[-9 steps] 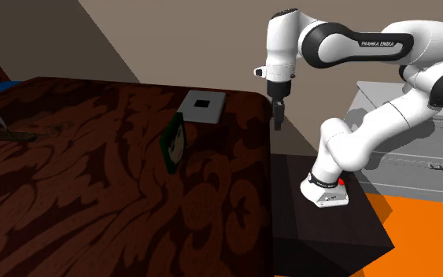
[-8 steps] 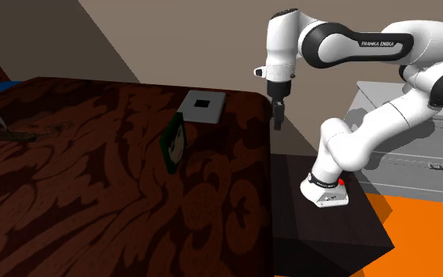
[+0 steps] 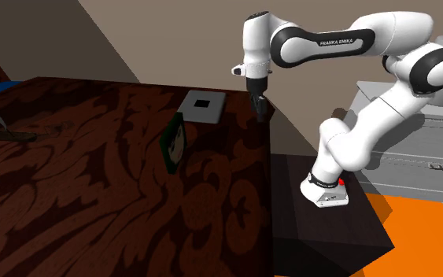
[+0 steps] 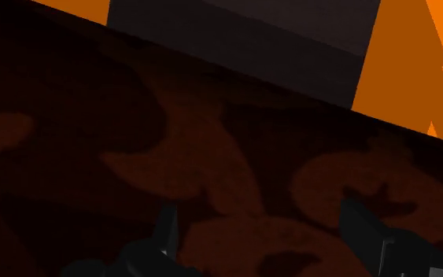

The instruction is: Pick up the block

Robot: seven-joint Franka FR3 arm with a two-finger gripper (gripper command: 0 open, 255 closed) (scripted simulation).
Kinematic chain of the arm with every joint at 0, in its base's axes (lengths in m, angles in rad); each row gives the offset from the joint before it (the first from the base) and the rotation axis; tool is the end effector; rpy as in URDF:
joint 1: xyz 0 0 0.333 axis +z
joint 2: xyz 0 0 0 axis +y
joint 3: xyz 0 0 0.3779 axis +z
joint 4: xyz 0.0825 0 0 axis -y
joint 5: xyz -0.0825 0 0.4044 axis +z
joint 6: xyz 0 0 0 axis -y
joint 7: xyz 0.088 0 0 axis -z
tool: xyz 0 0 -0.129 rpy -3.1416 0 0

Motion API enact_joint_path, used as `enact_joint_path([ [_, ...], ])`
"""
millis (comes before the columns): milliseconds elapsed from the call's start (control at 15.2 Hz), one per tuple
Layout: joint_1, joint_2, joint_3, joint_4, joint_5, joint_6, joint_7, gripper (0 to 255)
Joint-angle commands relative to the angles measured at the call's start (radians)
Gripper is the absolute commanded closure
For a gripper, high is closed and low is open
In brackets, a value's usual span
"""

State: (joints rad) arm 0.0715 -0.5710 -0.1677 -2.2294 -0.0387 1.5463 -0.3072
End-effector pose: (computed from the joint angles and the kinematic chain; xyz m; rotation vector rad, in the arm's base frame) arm 0.3471 -0.0537 0.6006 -3.0417 -0.3728 0.1635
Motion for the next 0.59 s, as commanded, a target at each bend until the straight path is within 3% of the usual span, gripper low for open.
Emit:
enact_joint_path([
  [0, 0.018, 0.068, -0.033, 0.051, -0.024, 0.020, -0.110, 0],
  [528, 0.078, 0.363, -0.129, 0.288, -0.047, 0.098, -0.515, 0],
])
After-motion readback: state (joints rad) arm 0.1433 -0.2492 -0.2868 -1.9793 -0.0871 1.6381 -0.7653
